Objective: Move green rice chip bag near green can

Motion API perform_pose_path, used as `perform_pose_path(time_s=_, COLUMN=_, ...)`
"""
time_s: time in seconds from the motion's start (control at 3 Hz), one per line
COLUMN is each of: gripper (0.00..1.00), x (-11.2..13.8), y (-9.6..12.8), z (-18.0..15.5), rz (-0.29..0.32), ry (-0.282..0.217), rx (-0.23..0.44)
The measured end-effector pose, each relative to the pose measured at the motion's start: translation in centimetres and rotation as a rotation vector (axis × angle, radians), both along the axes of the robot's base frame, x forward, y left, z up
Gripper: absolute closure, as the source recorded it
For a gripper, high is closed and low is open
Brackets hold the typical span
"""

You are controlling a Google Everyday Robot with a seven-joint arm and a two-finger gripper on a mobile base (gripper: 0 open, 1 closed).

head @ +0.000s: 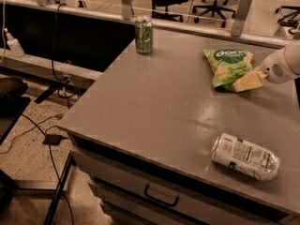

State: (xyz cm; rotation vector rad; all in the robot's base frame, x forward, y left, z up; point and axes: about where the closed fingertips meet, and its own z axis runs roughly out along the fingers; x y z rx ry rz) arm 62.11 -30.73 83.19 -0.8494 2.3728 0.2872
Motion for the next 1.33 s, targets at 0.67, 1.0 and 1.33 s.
perform_pose_path(time_s=0.67, gripper=1.00, x=4.2, y=4.8, z=4.8, rz=0.096, ry=-0.099, rx=0.146)
perform_pose_path(time_s=1.0, gripper=1.00, x=5.3, y=6.2, z=7.1, rz=0.132, ry=-0.144, rx=0.203)
perform_pose_path(time_s=1.33, gripper=1.00, x=5.9, y=8.2, z=7.4, rz=0.177, ry=-0.146, rx=0.263)
